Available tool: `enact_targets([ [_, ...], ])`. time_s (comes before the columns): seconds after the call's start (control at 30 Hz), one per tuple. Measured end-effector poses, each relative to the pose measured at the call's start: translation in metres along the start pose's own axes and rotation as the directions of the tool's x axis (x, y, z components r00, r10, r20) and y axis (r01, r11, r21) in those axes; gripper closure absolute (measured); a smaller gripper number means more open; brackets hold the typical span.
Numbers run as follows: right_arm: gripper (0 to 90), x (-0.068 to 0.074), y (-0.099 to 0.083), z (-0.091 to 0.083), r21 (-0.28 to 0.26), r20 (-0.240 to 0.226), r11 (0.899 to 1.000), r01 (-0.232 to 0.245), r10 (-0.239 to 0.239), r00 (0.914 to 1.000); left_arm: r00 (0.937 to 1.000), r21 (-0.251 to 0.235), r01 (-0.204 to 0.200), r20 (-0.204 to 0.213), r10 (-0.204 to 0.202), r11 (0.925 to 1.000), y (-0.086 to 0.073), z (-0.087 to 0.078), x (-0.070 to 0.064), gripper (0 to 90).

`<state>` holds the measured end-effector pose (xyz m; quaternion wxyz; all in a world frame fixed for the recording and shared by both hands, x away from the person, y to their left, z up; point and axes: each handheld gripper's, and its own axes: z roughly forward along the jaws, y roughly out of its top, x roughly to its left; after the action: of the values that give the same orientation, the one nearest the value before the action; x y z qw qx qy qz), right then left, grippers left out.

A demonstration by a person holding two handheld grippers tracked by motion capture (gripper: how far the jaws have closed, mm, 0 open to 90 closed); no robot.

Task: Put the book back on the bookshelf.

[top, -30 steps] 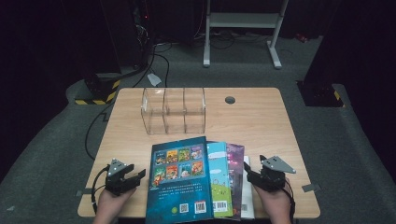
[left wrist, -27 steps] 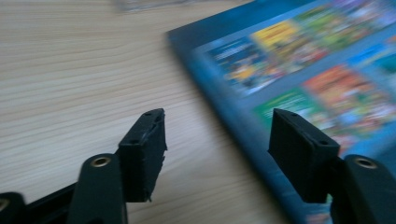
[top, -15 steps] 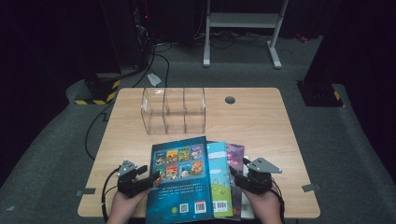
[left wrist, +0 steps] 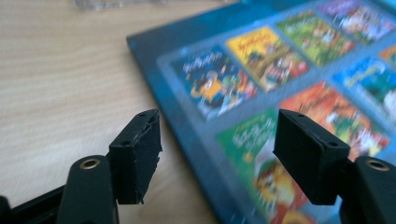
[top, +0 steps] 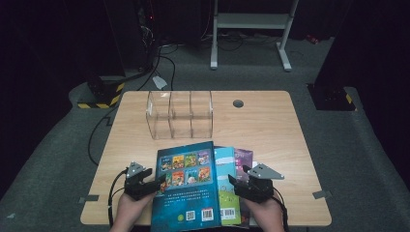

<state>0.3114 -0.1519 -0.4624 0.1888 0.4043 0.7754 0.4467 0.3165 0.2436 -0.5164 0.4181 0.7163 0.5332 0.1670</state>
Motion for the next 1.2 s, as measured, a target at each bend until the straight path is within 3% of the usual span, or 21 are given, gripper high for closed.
enact_targets([
  [0.07,35.1,0.002,-0.001,-0.001,0.0,-0.001,1.0,0.008,-0.008,1.0,0.999,0.002,0.042,0.011,-0.042,0.9991,-0.003,0.0,0.003,32.7],
  [0.13,35.3,0.004,-0.002,-0.002,-0.004,0.002,1.0,0.015,-0.015,0.9999,0.9994,-0.003,0.03,0.018,-0.03,0.9995,-0.004,0.002,0.002,31.9],
  [0.17,35.8,0.005,-0.003,-0.001,-0.007,0.012,0.999,0.033,-0.033,0.9994,0.9988,-0.006,0.029,0.04,-0.029,0.9996,-0.005,0.003,0.0,28.7],
  [0.23,35.6,0.005,-0.004,0.0,0.003,0.007,1.0,0.029,-0.029,0.9995,0.9967,0.007,0.046,0.067,-0.046,0.9989,-0.005,0.003,-0.001,28.7],
  [0.4,35.0,0.008,-0.006,0.005,0.028,-0.004,0.999,0.034,-0.034,0.9994,0.9936,0.015,0.08,0.079,-0.081,0.9967,-0.008,0.003,-0.003,25.6],
  [0.63,34.0,0.014,-0.007,0.01,0.047,-0.004,0.998,0.052,-0.052,0.9986,0.99,0.025,0.095,0.103,-0.097,0.9951,-0.009,0.005,-0.002,22.8],
  [0.7,33.4,0.016,-0.008,0.011,0.055,-0.014,0.997,0.051,-0.051,0.9986,0.9854,0.04,0.12,0.117,-0.124,0.992,-0.008,0.006,0.0,22.0],
  [0.77,33.3,0.017,-0.008,0.011,0.056,-0.015,0.997,0.048,-0.047,0.9988,0.984,0.045,0.126,0.121,-0.131,0.991,-0.008,0.007,0.0,21.8],
  [0.9,35.5,0.017,-0.009,0.008,0.054,-0.036,0.997,0.052,-0.051,0.9981,0.9871,0.036,0.111,0.113,-0.114,0.9932,-0.007,0.008,-0.001,20.8],
  [1.2,33.4,0.016,-0.012,0.005,0.061,-0.007,0.997,0.04,-0.039,0.9992,0.9873,0.041,0.116,0.104,-0.12,0.9923,-0.004,0.009,-0.003,21.2],
])
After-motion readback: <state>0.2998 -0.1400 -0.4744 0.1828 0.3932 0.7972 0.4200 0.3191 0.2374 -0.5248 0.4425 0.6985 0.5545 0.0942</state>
